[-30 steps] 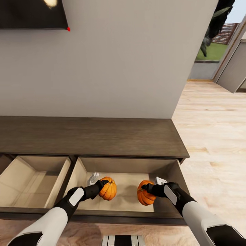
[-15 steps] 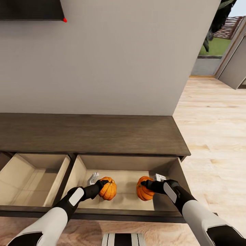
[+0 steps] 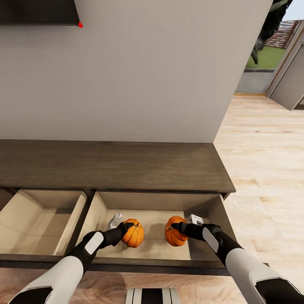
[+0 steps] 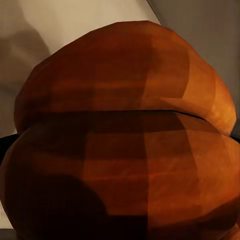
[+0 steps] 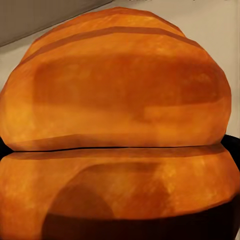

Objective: Place each of the two pumpkins and all three candles from the living room inside a cabinet in the living room (use any cabinet), then make sure every cabinet is closed, and position the cauldron so it is next to a table in the living room.

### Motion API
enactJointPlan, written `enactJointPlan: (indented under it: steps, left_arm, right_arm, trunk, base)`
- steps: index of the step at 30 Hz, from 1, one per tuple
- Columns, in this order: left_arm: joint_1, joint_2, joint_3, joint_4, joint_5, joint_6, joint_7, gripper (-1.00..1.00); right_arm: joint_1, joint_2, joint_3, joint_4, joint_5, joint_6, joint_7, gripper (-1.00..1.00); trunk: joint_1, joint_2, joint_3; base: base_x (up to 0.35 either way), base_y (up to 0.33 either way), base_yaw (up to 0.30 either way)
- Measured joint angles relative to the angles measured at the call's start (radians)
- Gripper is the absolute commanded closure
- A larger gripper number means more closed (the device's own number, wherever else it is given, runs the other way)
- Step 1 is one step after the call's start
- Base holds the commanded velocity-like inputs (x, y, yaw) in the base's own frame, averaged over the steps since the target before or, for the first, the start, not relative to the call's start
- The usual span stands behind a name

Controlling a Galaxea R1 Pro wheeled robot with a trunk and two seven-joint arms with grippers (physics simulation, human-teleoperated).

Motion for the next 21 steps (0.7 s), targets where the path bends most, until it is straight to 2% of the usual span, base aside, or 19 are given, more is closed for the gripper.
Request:
enactJointPlan:
  steps: [17, 21]
  left_arm:
    - [-0.004, 0.0, -0.002, -0.001, -0.001, 0.0, 0.0, 1.0]
    - [-0.001, -0.002, 0.006, -0.026, 0.001, 0.0, 0.0, 1.0]
  right_arm:
    - [0.0, 0.0, -0.001, 0.0, -0.008, 0.005, -0.004, 1.0]
    - [0.0, 0.0, -0.001, 0.0, -0.008, 0.004, -0.003, 1.0]
  trunk:
    - [0.0, 0.0, -0.021]
    - [-0.001, 0.0, -0.028]
  base:
    - [0.0, 0.0, 0.0]
    - [0.0, 0.0, 0.0]
